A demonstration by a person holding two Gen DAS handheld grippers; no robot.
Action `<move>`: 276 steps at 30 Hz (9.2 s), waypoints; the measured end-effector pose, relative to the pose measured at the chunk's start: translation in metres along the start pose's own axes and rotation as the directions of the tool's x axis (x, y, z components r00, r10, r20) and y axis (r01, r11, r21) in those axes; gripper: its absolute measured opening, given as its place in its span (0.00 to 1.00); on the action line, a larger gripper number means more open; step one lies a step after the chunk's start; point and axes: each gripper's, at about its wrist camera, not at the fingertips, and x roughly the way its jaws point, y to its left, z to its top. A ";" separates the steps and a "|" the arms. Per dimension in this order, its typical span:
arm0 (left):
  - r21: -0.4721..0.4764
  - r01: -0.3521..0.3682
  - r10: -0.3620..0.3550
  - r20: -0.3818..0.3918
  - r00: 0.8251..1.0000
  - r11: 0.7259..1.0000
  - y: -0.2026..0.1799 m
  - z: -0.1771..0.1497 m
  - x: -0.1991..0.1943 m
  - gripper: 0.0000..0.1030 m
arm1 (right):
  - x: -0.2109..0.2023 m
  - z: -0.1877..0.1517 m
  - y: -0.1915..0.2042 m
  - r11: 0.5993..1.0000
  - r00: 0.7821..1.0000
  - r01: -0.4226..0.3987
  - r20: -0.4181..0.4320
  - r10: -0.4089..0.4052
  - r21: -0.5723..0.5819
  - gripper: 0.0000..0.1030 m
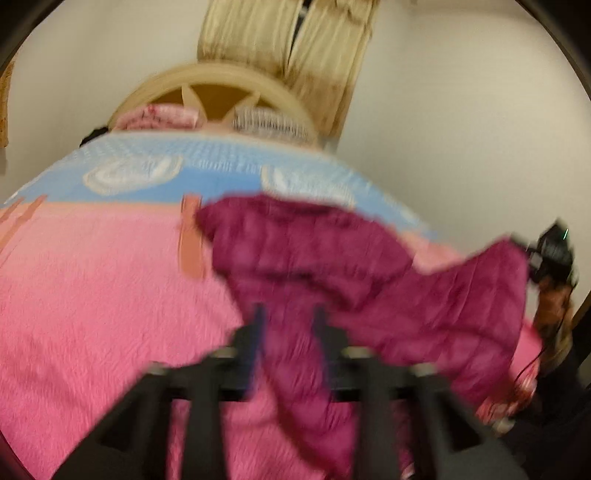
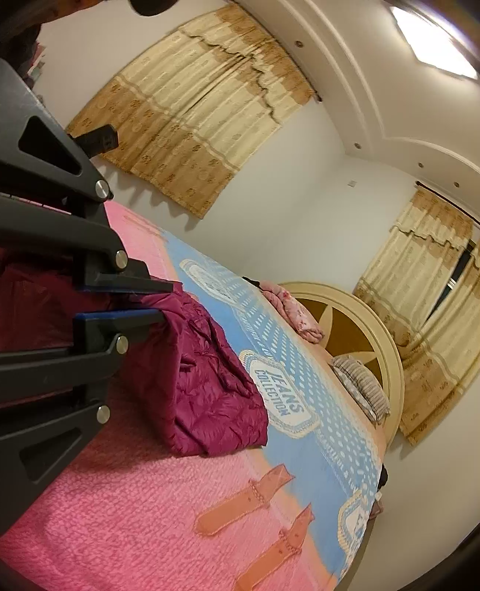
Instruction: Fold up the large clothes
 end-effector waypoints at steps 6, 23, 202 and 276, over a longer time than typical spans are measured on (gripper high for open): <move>-0.099 0.044 -0.062 -0.191 0.980 0.994 -0.001 -0.060 0.023 1.00 | 0.000 -0.016 -0.020 0.999 0.999 0.025 -0.032 -0.024 0.030 0.06; -0.104 0.229 -0.251 -0.352 0.902 0.968 -0.053 -0.088 0.054 0.07 | 0.006 -0.044 -0.031 0.999 0.996 0.033 -0.084 -0.031 0.024 0.06; 0.094 -0.515 0.524 -0.147 0.839 0.852 -0.055 0.106 0.320 1.00 | 0.352 0.098 -0.112 0.764 0.766 0.636 -0.025 -0.642 -0.113 0.99; -0.281 -0.013 -0.023 -0.127 0.992 0.960 0.076 0.080 0.229 0.37 | 0.392 0.082 -0.170 0.600 0.606 0.751 -0.073 -0.792 -0.274 0.99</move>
